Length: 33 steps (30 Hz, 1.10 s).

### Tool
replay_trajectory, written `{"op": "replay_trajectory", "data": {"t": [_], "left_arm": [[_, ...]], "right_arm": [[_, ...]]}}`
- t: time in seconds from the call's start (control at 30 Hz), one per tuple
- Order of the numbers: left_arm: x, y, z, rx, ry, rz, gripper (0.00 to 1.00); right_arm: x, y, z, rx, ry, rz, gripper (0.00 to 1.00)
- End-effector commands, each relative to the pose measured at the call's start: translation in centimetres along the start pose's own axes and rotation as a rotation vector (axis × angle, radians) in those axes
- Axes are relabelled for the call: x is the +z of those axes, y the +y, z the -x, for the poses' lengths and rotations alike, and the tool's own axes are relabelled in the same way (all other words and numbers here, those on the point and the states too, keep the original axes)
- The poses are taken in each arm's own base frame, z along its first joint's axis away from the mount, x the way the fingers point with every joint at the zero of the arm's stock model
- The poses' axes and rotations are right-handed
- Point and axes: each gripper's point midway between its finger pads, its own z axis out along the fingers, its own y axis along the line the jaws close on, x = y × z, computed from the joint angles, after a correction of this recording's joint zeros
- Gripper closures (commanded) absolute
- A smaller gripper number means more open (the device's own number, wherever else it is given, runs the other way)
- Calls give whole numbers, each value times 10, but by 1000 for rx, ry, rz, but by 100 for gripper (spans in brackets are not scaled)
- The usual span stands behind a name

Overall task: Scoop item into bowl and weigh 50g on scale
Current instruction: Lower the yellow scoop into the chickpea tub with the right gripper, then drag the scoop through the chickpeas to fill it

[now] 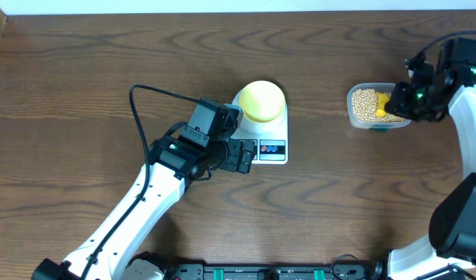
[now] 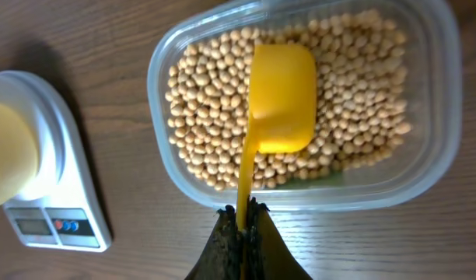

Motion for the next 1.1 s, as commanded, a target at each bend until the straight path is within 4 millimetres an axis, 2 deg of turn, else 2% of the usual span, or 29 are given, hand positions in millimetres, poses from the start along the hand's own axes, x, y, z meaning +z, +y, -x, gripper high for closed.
{"op": "replay_trajectory", "data": {"t": [0.0, 0.2, 0.4, 0.83, 1.07], "left_arm": [[-2, -2, -2, 6, -2, -12, 6], [-2, -2, -2, 6, -2, -12, 6], [-2, -2, -2, 6, -2, -12, 6], [-2, -2, -2, 6, -2, -12, 6], [-2, -2, -2, 6, -2, -12, 6]], "right_arm": [[8, 9, -13, 26, 37, 127, 99], [8, 2, -17, 77, 36, 181, 99], [2, 7, -17, 118, 27, 282, 99], [0, 1, -12, 190, 8, 295, 99], [3, 1, -18, 205, 24, 300, 99]]}}
